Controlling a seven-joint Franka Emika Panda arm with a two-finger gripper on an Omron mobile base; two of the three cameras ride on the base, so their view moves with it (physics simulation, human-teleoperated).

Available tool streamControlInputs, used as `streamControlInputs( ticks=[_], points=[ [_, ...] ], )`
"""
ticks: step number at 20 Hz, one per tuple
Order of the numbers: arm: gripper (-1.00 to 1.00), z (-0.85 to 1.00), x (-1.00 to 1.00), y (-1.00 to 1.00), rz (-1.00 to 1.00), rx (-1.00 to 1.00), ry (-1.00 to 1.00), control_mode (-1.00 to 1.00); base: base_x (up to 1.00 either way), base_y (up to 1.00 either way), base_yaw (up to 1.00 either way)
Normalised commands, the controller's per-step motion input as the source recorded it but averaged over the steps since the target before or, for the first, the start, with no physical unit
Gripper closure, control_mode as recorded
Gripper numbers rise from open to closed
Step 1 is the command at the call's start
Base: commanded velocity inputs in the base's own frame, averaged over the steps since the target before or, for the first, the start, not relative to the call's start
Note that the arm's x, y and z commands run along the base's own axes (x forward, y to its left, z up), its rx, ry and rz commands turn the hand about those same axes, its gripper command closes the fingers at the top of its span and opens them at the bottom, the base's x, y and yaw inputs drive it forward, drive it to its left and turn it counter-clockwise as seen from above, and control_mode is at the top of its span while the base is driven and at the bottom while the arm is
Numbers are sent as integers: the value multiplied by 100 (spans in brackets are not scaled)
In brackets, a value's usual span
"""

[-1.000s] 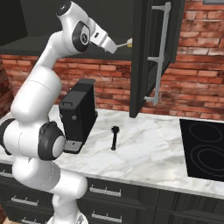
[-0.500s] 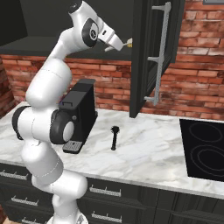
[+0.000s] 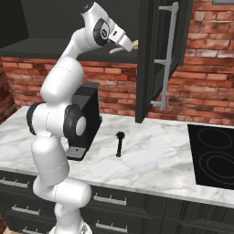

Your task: Pick the dish brush and dish brush from the cabinet and place them on the counter.

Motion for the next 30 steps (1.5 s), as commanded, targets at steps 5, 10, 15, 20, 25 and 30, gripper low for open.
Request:
streamControlInputs(
  ticks=[5, 10, 15, 20, 25, 30],
  points=[
    [-100, -11, 28, -8, -5, 0, 4, -100, 0, 0, 0],
    [100, -18, 16, -3, -4, 0, 4, -100, 0, 0, 0],
    [100, -32, 5, 0, -4, 0, 2, -100, 0, 0, 0],
    [100, -45, 0, 0, -4, 0, -2, -100, 0, 0, 0],
    [100, -12, 0, 0, -3, 0, -2, -100, 0, 0, 0],
    [100, 0, 0, 0, 0, 0, 0, -100, 0, 0, 0]
  ],
)
